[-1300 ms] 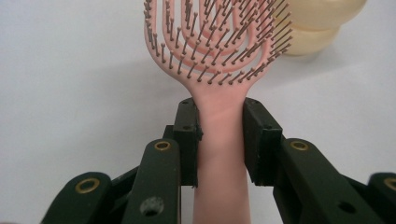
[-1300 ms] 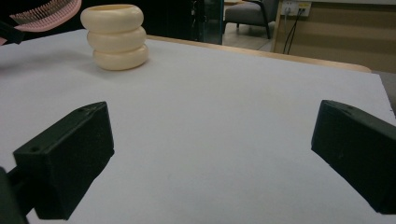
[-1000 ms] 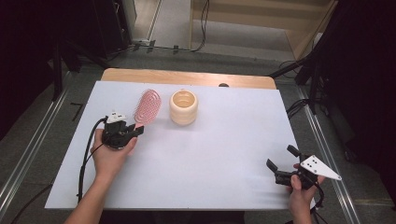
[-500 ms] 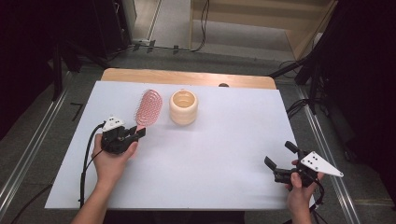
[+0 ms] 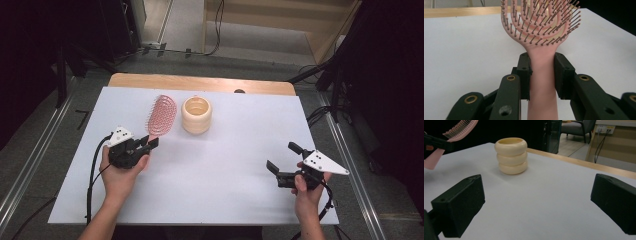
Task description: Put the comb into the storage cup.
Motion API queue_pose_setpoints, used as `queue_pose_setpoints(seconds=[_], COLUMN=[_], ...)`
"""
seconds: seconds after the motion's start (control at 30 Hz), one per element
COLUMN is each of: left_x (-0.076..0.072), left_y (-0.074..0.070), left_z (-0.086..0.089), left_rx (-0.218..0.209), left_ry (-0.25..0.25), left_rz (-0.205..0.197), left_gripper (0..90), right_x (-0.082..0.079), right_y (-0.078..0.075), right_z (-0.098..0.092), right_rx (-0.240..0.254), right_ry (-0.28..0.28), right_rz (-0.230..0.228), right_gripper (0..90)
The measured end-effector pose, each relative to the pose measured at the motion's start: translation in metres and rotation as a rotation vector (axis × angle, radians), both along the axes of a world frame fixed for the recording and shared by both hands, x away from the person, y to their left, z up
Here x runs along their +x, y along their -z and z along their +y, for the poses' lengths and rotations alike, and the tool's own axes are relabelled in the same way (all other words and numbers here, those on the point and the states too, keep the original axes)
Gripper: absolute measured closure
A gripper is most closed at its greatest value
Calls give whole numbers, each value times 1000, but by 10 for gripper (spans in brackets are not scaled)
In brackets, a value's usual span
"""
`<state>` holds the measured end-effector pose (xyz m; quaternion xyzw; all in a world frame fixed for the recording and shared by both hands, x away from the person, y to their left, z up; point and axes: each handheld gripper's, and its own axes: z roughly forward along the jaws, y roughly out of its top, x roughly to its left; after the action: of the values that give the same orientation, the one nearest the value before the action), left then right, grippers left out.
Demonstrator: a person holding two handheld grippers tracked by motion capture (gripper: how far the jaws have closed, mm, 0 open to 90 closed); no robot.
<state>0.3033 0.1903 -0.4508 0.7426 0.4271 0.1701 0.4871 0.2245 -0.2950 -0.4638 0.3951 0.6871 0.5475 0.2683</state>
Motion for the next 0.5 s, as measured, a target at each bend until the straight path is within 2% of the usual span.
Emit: queue_pose_setpoints(seconds=[0.17,0.5], left_x=[-1,-7], left_y=[2,0], left_z=[-4,-9], left_rx=[1,-30], left_ry=[19,39], left_rz=[4,-32], left_gripper=[702,703], right_x=[10,26], right_y=[-7,-19], right_z=[18,47], right_rx=[10,35], right_ry=[-33,-72], right_rz=[-2,-15], right_gripper=[0,0])
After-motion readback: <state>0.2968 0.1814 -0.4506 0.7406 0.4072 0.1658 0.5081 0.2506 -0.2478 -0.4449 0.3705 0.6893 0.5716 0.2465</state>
